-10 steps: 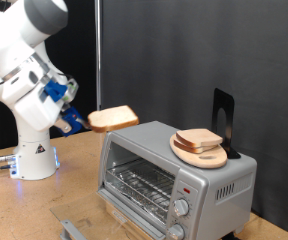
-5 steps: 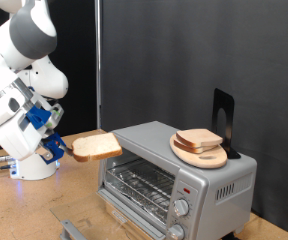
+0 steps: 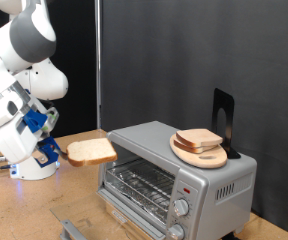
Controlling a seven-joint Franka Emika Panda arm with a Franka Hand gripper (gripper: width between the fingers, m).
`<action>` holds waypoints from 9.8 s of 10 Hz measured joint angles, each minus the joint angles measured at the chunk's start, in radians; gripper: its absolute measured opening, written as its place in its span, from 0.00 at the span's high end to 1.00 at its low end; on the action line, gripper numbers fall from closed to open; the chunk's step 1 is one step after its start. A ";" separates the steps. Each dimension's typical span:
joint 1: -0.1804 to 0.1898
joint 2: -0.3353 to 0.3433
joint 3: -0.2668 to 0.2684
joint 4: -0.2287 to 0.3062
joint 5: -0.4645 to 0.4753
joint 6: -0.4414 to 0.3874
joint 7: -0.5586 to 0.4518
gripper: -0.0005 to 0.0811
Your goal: Make a piece of toast with the oven
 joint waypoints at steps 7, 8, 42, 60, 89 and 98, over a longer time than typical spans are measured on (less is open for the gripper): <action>0.006 0.118 0.024 -0.024 0.004 0.117 -0.044 0.66; 0.012 0.118 0.039 -0.045 0.013 0.143 -0.052 0.66; 0.167 0.015 0.374 -0.348 0.282 0.711 -0.136 0.66; 0.078 -0.033 0.322 -0.316 0.094 0.514 -0.047 0.66; -0.004 -0.057 0.352 -0.338 -0.156 0.500 0.057 0.66; 0.020 -0.146 0.499 -0.381 -0.190 0.647 0.170 0.66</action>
